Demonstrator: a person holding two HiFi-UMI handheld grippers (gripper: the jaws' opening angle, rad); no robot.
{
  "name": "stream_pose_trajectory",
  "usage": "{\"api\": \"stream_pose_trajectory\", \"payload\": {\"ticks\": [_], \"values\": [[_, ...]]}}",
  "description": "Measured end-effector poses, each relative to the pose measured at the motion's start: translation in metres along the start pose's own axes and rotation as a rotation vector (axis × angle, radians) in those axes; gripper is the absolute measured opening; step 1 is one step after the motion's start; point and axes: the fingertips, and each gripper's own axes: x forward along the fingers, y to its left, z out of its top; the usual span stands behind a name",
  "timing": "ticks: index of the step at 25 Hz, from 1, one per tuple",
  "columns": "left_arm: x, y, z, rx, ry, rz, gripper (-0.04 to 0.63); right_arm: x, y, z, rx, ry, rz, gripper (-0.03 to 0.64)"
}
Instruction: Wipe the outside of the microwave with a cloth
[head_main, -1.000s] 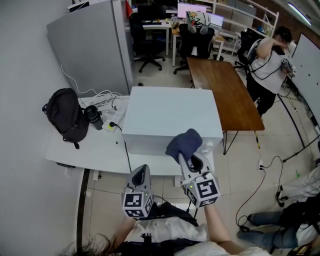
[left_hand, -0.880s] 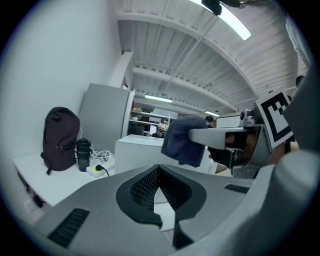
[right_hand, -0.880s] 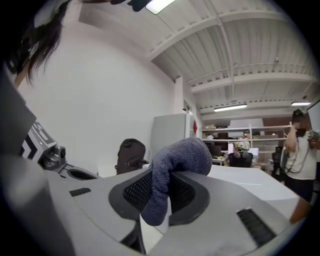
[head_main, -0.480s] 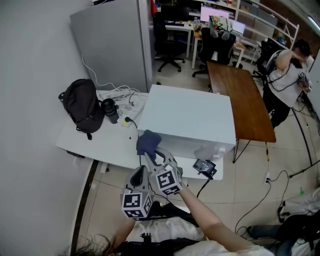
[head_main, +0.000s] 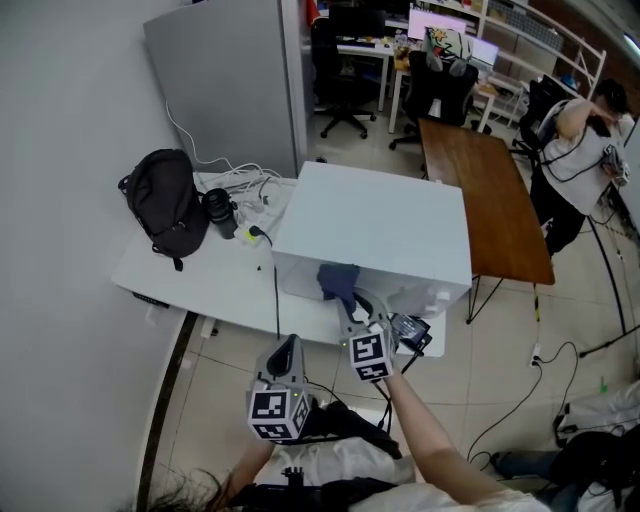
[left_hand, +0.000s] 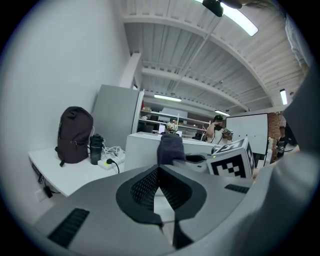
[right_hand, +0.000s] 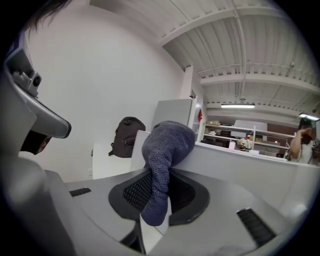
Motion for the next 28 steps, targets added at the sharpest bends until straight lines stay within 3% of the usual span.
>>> {"api": "stream_pose_trajectory", "payload": {"ticks": [10,14,18,21,25,28], "values": [[0.018,-0.041,-0.003,0.027,0.013,-0.136,-0.006,-0.149,-0.164,-0.065,0.093,0.104,-0.433,0.084],[0.016,-0.046,-0.001,0.045,0.017,-0.175,-0.006,-0.175,-0.177,-0.078,0.131,0.116,-0.491,0.084],[0.009,-0.041,0.001,0.057,0.015,-0.177,-0.006,-0.151,-0.122,-0.057,0.147,0.064,-0.383,0.084],[0.003,-0.035,0.0,0.054,0.016,-0.166,-0.006,-0.102,-0.048,-0.039,0.115,0.045,-0.202,0.084],[-0.006,-0.029,-0.001,0.054,0.015,-0.15,-0.006,-0.027,0.044,-0.017,-0.006,0.033,0.033,0.084],[-0.01,-0.011,0.0,0.044,0.009,-0.076,-0.008,0.023,0.089,-0.01,-0.058,0.04,0.161,0.084]]}}
